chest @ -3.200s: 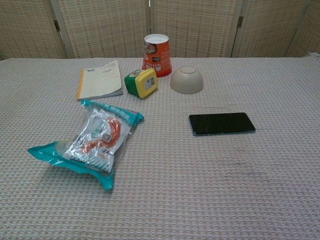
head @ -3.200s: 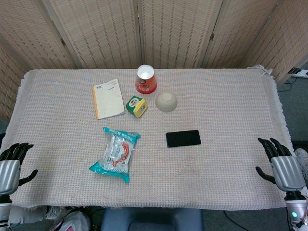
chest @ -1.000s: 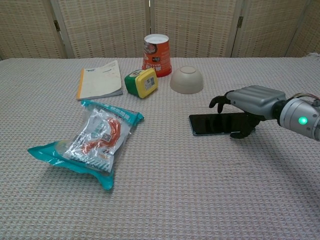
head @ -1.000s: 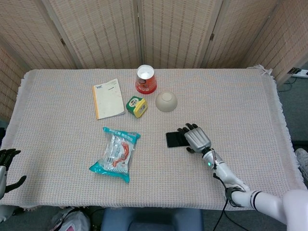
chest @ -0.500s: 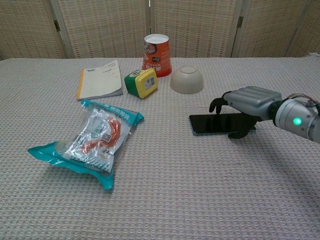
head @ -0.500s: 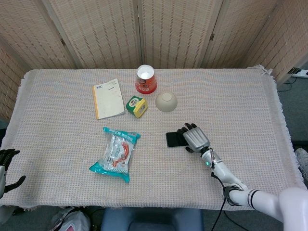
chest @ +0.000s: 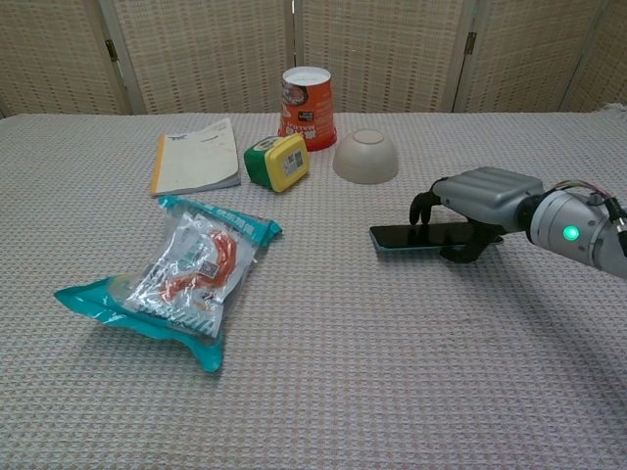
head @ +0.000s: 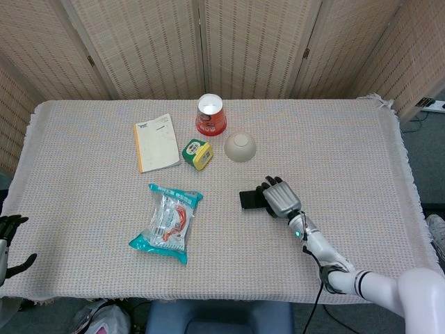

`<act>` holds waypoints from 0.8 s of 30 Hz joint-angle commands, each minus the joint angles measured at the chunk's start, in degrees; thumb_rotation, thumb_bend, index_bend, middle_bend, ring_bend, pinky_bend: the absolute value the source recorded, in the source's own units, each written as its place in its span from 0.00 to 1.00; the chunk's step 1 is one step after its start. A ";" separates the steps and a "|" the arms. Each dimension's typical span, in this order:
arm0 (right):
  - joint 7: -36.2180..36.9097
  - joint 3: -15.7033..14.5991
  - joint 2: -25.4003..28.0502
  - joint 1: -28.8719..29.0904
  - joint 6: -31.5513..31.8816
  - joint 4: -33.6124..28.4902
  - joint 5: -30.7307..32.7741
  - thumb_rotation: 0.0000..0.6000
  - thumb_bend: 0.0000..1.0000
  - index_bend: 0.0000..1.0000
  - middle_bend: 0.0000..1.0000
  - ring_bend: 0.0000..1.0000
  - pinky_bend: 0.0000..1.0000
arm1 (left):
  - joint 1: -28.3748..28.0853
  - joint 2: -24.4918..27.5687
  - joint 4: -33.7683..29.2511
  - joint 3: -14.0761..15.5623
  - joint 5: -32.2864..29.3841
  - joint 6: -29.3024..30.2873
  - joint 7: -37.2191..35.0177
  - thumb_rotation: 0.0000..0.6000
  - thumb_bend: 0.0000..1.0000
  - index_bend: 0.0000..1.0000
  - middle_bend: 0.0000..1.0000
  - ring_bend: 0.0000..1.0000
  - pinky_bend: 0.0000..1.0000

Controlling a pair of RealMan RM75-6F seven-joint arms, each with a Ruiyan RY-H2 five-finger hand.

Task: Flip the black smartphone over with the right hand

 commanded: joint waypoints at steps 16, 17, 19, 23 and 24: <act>4.33 -1.44 4.85 0.47 -1.89 -6.14 -1.11 1.00 0.58 0.43 0.42 0.19 0.20 | 0.25 0.46 -0.23 -0.12 0.01 0.30 -0.43 1.00 0.20 0.24 0.22 0.16 0.25; 4.52 -1.78 5.86 0.33 -2.10 -7.41 -1.32 1.00 0.58 0.44 0.43 0.19 0.20 | 0.23 0.47 -0.23 -0.14 0.02 0.29 -0.41 1.00 0.20 0.24 0.22 0.16 0.25; 4.65 -2.71 8.26 -0.03 -2.54 -10.43 -1.69 1.00 0.59 0.46 0.44 0.21 0.20 | 0.19 0.46 -0.33 -0.18 0.08 0.31 -0.37 1.00 0.20 0.24 0.22 0.16 0.25; 5.73 -3.75 12.29 -0.75 -3.24 -15.77 -1.38 1.00 0.59 0.47 0.46 0.22 0.20 | 0.12 0.48 -0.47 -0.18 0.26 0.33 -0.28 1.00 0.20 0.24 0.22 0.16 0.25; 5.79 -3.78 12.80 -0.74 -3.39 -16.34 -1.16 1.00 0.59 0.47 0.46 0.22 0.20 | 0.09 0.48 -0.51 -0.19 0.26 0.29 -0.21 1.00 0.20 0.24 0.22 0.16 0.25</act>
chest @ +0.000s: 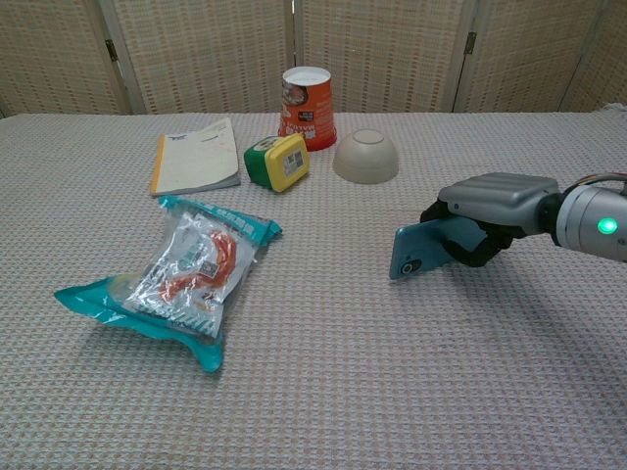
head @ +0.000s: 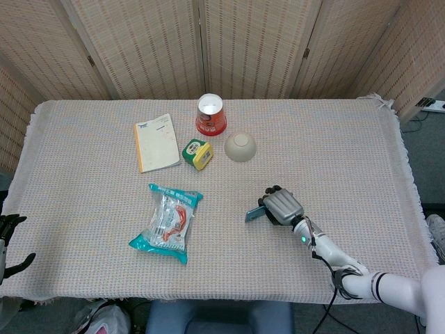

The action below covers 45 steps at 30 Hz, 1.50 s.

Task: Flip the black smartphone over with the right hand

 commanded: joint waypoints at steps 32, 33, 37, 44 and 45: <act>-7.72 -1.97 15.28 -8.78 21.28 -15.34 -2.11 1.00 0.35 0.00 0.12 0.07 0.16 | -0.98 0.30 -1.27 -0.58 1.40 0.15 0.26 1.00 0.20 0.24 0.22 0.16 0.25; -7.51 -2.68 16.77 -10.30 23.24 -16.39 -3.00 1.00 0.34 0.00 0.12 0.07 0.16 | -1.16 0.21 -1.29 -0.66 1.34 -0.03 0.41 1.00 0.20 0.24 0.22 0.16 0.25; -4.71 -5.49 21.53 -17.01 31.72 -19.17 -6.80 1.00 0.33 0.00 0.16 0.07 0.16 | -2.14 -0.47 -1.29 -1.05 0.75 -1.35 1.15 1.00 0.20 0.24 0.22 0.16 0.25; 1.42 -9.49 23.04 -27.62 43.88 -17.69 -12.17 1.00 0.33 0.02 0.17 0.07 0.16 | -3.85 -1.70 -2.69 -0.94 1.23 -3.27 3.97 1.00 0.20 0.24 0.22 0.16 0.25; 2.79 -9.81 23.01 -29.21 45.70 -17.17 -12.75 1.00 0.33 0.03 0.18 0.07 0.16 | -4.11 -1.94 -2.90 -1.03 1.35 -3.34 4.26 1.00 0.20 0.24 0.22 0.16 0.25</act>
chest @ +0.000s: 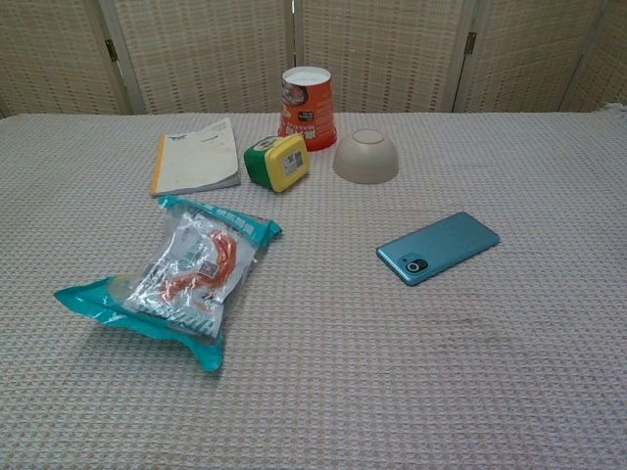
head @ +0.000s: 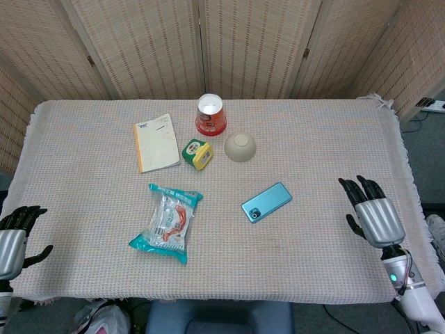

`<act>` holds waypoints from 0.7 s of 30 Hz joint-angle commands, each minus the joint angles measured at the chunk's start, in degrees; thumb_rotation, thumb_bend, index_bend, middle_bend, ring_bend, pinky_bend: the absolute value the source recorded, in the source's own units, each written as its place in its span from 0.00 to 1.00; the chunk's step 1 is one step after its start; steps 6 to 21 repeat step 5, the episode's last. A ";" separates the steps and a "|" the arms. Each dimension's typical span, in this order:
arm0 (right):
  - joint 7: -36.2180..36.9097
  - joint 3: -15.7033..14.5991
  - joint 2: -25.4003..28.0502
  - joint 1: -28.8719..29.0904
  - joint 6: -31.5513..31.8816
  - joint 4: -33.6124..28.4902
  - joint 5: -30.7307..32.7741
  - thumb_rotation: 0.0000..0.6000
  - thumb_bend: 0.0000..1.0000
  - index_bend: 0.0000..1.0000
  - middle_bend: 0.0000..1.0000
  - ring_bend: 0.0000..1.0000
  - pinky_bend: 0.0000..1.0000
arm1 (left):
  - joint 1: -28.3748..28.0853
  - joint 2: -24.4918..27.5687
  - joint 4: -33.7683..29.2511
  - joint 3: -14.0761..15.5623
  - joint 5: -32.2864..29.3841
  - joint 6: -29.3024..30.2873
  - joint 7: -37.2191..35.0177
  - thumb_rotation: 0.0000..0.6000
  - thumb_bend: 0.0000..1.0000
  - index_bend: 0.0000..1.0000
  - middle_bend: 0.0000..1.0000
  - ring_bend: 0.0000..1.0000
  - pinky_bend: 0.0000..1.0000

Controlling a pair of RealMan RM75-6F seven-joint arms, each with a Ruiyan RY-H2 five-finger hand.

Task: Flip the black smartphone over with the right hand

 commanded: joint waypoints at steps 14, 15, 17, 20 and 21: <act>8.86 -3.09 1.18 -9.86 10.01 2.62 -4.88 1.00 0.33 0.05 0.20 0.07 0.16 | -1.08 -1.85 -0.81 -0.84 1.51 1.31 1.11 1.00 0.20 0.24 0.22 0.16 0.25; 8.86 -3.09 1.18 -9.86 10.01 2.62 -4.88 1.00 0.33 0.05 0.20 0.07 0.16 | -1.08 -1.85 -0.81 -0.84 1.51 1.31 1.11 1.00 0.20 0.24 0.22 0.16 0.25; 8.86 -3.09 1.18 -9.86 10.01 2.62 -4.88 1.00 0.33 0.05 0.20 0.07 0.16 | -1.08 -1.85 -0.81 -0.84 1.51 1.31 1.11 1.00 0.20 0.24 0.22 0.16 0.25; 8.86 -3.09 1.18 -9.86 10.01 2.62 -4.88 1.00 0.33 0.05 0.20 0.07 0.16 | -1.08 -1.85 -0.81 -0.84 1.51 1.31 1.11 1.00 0.20 0.24 0.22 0.16 0.25; 8.86 -3.09 1.18 -9.86 10.01 2.62 -4.88 1.00 0.33 0.05 0.20 0.07 0.16 | -1.08 -1.85 -0.81 -0.84 1.51 1.31 1.11 1.00 0.20 0.24 0.22 0.16 0.25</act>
